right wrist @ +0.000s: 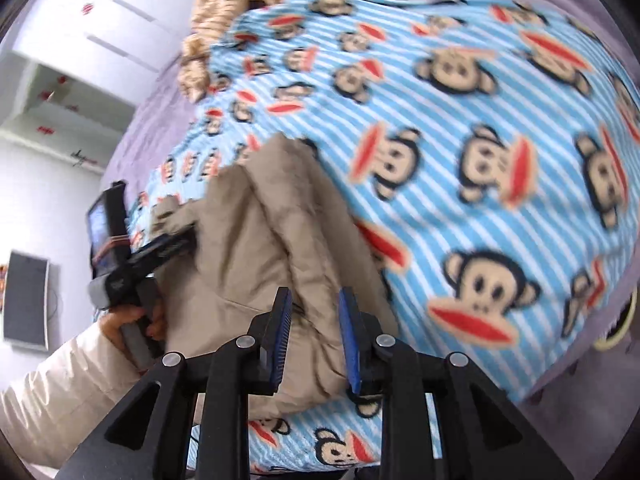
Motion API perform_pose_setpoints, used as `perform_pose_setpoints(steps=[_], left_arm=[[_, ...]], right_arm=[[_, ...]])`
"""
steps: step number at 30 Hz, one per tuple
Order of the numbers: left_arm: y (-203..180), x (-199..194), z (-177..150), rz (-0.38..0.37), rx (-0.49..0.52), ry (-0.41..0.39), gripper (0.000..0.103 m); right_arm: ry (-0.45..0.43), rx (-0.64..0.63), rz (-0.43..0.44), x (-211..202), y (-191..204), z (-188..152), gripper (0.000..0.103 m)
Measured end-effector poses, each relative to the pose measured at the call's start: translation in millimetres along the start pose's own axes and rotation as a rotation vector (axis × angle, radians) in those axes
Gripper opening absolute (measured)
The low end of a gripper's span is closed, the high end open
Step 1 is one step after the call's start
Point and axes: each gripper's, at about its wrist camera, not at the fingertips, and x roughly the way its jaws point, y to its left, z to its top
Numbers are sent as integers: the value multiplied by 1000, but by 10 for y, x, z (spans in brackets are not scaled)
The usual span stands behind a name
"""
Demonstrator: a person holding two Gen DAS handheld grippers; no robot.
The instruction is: Fold large clothes
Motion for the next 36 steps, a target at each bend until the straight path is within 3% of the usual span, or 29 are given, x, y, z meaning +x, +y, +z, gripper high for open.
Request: perform_pose_setpoints(steps=[5, 8, 10, 15, 19, 23, 33, 34, 36], left_arm=[[56, -89, 3, 14, -31, 31, 95], [126, -266, -29, 10, -59, 52, 95], [185, -432, -111, -2, -77, 51, 95], [325, -794, -508, -6, -155, 73, 95], [365, -901, -878, -25, -237, 146, 95], [365, -985, -1146, -41, -291, 168, 95], [480, -1098, -1391, -110, -320, 176, 95], [504, -1116, -1411, -122, -323, 177, 103], [536, -1155, -1448, -128, -319, 169, 103]], right_arm=[[166, -161, 29, 510, 378, 21, 27], [296, -185, -29, 900, 355, -114, 26], [336, -163, 0, 973, 288, -154, 26], [374, -185, 30, 1001, 245, -104, 26], [410, -211, 35, 1180, 277, 21, 26], [432, -206, 32, 1316, 319, 69, 26], [398, -197, -43, 1436, 536, 22, 27], [391, -201, -51, 1385, 546, -14, 27], [378, -196, -62, 1314, 620, -39, 36]])
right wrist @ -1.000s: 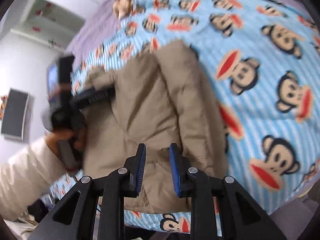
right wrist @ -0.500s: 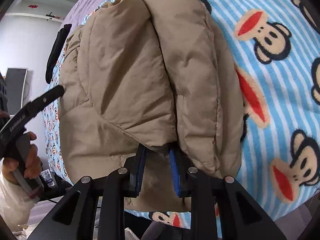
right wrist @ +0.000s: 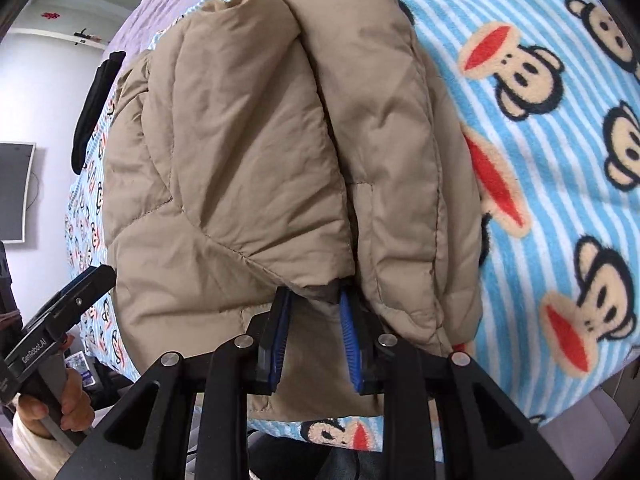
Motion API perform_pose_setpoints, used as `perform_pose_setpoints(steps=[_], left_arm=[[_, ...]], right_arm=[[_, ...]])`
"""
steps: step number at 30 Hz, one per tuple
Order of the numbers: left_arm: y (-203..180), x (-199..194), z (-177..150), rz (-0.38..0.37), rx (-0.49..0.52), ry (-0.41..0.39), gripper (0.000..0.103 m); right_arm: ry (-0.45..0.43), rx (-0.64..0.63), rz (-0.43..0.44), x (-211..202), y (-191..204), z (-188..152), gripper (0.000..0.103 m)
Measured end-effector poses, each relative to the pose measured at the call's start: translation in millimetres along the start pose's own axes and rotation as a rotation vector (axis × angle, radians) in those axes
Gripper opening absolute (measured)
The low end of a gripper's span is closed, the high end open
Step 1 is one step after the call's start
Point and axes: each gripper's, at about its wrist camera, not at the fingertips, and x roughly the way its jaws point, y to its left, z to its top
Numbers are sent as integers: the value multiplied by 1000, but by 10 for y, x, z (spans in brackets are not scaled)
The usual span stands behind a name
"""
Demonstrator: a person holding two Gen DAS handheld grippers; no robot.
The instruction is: Fold large clothes
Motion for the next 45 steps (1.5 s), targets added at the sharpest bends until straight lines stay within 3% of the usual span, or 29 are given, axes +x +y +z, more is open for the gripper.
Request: perform_pose_setpoints(steps=[3, 11, 14, 24, 28, 31, 39, 45], left_arm=[[46, -46, -43, 5, 21, -6, 103], [170, -96, -175, 2, 66, -12, 103], [228, -121, -191, -5, 63, -14, 103], [277, -69, 37, -13, -10, -6, 103], [269, 6, 158, -46, -72, 9, 103], [234, 102, 235, -60, -99, 19, 103], [122, 319, 367, -100, -139, 49, 103], [77, 378, 421, -120, -149, 59, 103]], right_arm=[[-36, 9, -2, -122, 102, -65, 52], [-116, 14, -22, -298, 315, -279, 66], [-144, 31, -22, -356, 353, -376, 77], [-185, 44, -47, -656, 174, -341, 81], [-154, 26, -57, -661, 55, -106, 81], [-124, -9, -58, -627, 3, 106, 92], [-58, -84, -58, -428, -180, 503, 92], [-15, -72, -34, -309, -319, 688, 93]])
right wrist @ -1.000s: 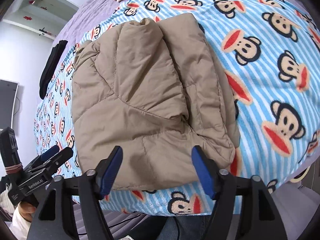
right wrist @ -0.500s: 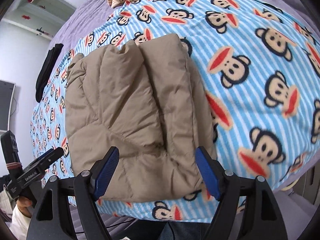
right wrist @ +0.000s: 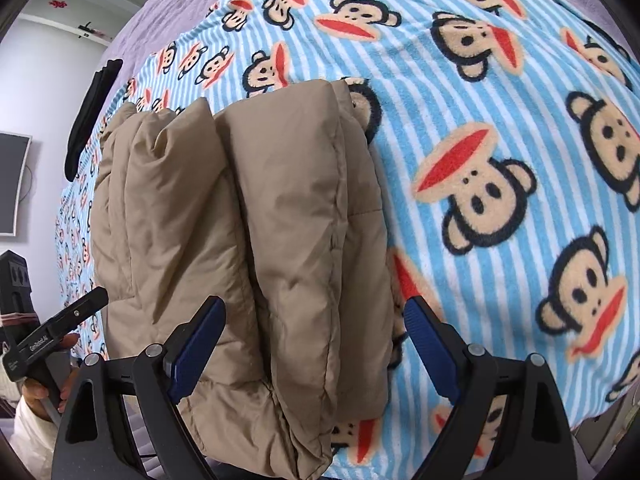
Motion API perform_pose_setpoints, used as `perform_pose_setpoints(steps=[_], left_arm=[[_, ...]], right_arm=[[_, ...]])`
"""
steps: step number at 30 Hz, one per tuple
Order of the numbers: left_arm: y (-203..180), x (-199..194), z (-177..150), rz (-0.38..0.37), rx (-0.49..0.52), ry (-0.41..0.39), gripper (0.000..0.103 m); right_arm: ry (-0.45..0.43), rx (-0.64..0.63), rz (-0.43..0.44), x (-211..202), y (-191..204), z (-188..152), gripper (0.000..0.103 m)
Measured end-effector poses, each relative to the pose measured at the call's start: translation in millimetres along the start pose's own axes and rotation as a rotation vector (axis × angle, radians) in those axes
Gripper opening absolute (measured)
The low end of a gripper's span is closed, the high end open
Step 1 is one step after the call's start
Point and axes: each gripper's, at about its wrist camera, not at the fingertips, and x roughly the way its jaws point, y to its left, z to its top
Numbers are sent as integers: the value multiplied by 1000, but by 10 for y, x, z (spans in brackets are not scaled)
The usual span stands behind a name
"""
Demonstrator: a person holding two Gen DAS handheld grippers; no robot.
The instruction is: Fold large clothes
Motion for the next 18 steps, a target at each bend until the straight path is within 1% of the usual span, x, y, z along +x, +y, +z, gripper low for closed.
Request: perform_pose_setpoints(steps=[3, 5, 7, 9, 10, 11, 12, 13, 15, 18], left_arm=[[-11, 35, 16, -14, 4, 7, 103], [-21, 76, 28, -28, 10, 11, 103], [-16, 122, 37, -47, 19, 14, 103], [8, 179, 58, -72, 25, 15, 103], [36, 208, 75, -94, 24, 17, 103], [66, 235, 90, -117, 21, 21, 103], [102, 271, 108, -147, 15, 27, 103], [139, 301, 127, -174, 8, 34, 103], [216, 382, 166, -233, -11, 50, 103], [321, 504, 216, -307, -57, 76, 103]], right_arm=[[14, -7, 76, -10, 9, 65, 93], [32, -39, 93, 17, 83, 91, 93], [59, -84, 61, 97, 152, 118, 93], [83, -106, 0, 198, 158, 150, 93], [89, -115, -15, 240, 147, 164, 93], [92, -124, -25, 277, 133, 176, 95], [96, -130, -31, 313, 121, 186, 103], [99, -139, -39, 360, 93, 210, 103], [115, -139, -21, 457, 24, 266, 103], [129, -126, 38, 561, -72, 347, 103]])
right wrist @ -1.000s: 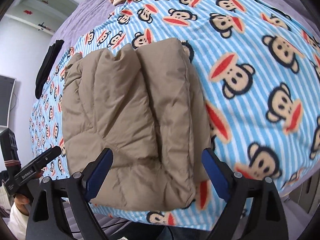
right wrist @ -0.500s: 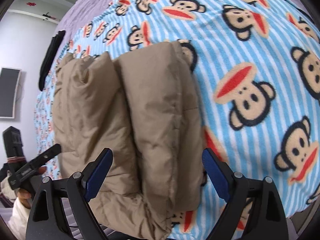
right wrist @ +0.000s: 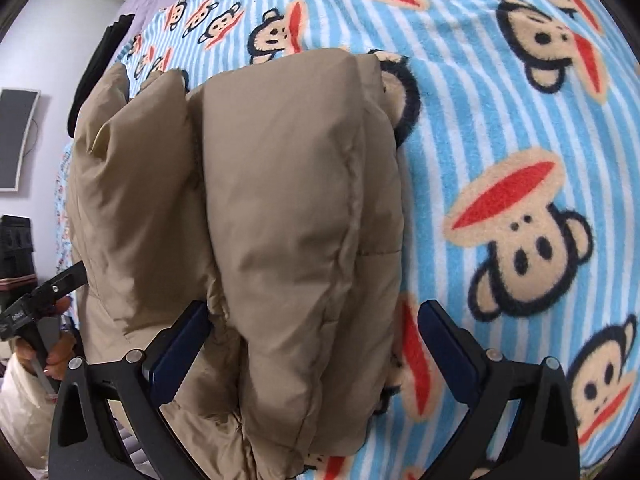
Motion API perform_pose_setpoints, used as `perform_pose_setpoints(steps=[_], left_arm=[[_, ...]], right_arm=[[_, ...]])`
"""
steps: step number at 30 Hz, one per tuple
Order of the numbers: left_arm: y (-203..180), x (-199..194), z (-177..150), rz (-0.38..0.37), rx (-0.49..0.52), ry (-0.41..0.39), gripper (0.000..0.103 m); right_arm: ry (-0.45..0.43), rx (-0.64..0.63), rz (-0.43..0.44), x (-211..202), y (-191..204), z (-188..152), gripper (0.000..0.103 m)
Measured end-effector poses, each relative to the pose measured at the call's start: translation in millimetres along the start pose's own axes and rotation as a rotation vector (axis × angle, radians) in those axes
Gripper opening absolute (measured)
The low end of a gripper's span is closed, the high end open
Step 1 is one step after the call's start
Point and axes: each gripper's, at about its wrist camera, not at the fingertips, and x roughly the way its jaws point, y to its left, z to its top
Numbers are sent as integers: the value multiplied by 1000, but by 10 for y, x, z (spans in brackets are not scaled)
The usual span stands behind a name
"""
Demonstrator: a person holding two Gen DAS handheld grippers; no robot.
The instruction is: Fold large clothes
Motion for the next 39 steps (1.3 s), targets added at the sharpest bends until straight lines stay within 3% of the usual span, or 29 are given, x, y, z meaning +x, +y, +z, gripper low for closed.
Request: perform_pose_setpoints(steps=[6, 9, 11, 14, 18, 20, 24, 26, 32, 39], left_arm=[[159, 224, 110, -124, -70, 38, 103], [147, 313, 136, -125, -87, 43, 103], [106, 342, 141, -92, -94, 40, 103], [-75, 285, 115, 5, -49, -2, 100], [-343, 180, 73, 99, 25, -54, 83], [-419, 121, 56, 118, 36, -72, 77], [-564, -20, 38, 130, 54, -98, 72], [-565, -131, -10, 126, 72, -113, 72], [-440, -522, 15, 79, 85, -175, 72], [244, -1160, 150, 56, 88, -200, 71]], right_arm=[[27, 43, 235, 179, -215, 185, 103], [32, 52, 366, 278, -171, 283, 103], [44, 53, 407, 395, -108, 354, 103], [73, 54, 377, 595, -33, 424, 103], [69, 116, 360, 655, -51, 428, 102], [69, 145, 353, 663, -60, 390, 96], [57, 175, 401, 615, -52, 316, 66], [47, 155, 410, 564, 10, 292, 59], [12, 106, 429, 444, 337, 255, 57], [-51, 73, 444, 461, 903, 244, 57]])
